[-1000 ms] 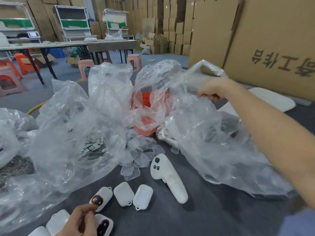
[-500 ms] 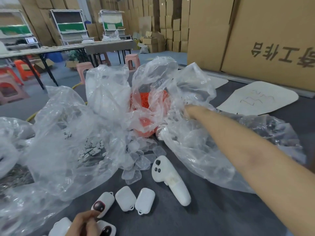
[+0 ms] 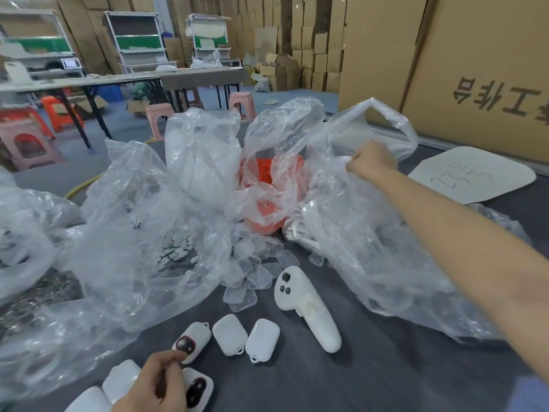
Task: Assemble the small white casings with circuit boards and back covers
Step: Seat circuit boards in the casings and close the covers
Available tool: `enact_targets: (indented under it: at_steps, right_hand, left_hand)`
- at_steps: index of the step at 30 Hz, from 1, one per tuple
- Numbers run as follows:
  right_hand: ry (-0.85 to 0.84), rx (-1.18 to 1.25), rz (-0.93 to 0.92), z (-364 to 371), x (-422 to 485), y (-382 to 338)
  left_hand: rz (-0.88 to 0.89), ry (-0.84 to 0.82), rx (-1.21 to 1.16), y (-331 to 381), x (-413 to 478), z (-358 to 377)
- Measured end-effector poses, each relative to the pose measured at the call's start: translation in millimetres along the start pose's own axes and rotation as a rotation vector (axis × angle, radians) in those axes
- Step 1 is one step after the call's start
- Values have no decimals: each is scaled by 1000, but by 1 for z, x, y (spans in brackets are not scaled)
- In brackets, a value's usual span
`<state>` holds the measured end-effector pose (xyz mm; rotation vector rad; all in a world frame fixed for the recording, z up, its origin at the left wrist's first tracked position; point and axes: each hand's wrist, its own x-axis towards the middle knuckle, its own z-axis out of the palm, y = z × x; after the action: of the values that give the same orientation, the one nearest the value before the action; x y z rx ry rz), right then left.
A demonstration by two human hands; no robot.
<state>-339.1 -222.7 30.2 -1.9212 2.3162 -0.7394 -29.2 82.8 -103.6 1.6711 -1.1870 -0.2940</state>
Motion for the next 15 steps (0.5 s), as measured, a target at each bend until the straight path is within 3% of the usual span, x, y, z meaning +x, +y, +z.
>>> enact_targets:
  at_steps: [2, 5, 7, 9, 11, 13, 15]
  right_hand:
    - [214, -231, -65, -16, -7, -4]
    - [423, -249, -219, -39, -30, -19]
    - [539, -66, -363, -58, -62, -33]
    - [534, 334, -584, -68, -116, -54]
    - [263, 674, -715, -65, -181, -73]
    - [-182, 701, -764, -39, -235, -87]
    - [-495, 608, -749, -1, -271, -101]
  left_hand:
    - [18, 104, 43, 6, -8, 7]
    - [24, 169, 48, -4, -7, 10]
    - [-2, 162, 54, -9, -5, 9]
    - [-81, 143, -13, -12, -7, 10]
    - [-82, 141, -138, -7, -9, 6]
    - [-109, 112, -423, 0, -8, 1]
    - [-334, -52, -743, 2, -2, 0]
